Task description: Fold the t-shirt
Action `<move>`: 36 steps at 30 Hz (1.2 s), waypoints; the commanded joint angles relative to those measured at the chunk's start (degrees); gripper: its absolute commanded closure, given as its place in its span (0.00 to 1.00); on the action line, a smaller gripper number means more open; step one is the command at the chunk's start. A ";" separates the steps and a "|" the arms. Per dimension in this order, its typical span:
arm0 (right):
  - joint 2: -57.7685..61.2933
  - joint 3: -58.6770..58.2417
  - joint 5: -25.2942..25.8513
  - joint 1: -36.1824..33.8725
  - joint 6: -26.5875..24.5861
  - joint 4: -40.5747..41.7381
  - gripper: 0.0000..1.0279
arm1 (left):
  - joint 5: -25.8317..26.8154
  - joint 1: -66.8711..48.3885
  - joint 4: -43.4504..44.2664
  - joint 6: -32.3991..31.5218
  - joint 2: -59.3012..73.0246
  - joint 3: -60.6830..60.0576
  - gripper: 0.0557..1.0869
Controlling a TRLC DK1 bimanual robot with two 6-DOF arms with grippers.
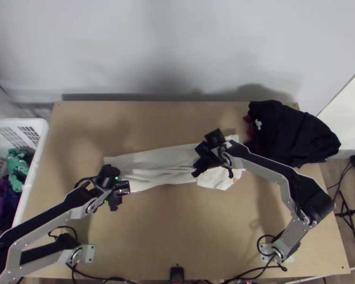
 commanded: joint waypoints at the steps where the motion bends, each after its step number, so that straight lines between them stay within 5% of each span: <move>1: -0.05 -0.13 -0.19 -0.10 -0.12 0.34 0.97 | 0.07 1.47 0.56 0.12 0.38 3.10 0.18; 6: -0.05 -0.04 -0.19 -0.18 -0.38 0.42 0.97 | 1.39 1.12 1.44 0.21 0.73 1.60 0.59; 14: 0.39 -0.21 -0.19 -0.27 -0.56 0.42 0.97 | 3.41 -0.11 5.04 3.81 -2.17 -2.62 0.95; 23: -3.39 1.11 -2.74 -0.97 1.37 0.34 0.97 | 7.37 4.81 0.12 5.83 -7.71 -3.76 0.97; 36: -9.98 2.86 -4.94 -3.70 1.29 -4.59 0.97 | 14.48 19.58 -11.31 19.54 -24.58 -5.69 0.96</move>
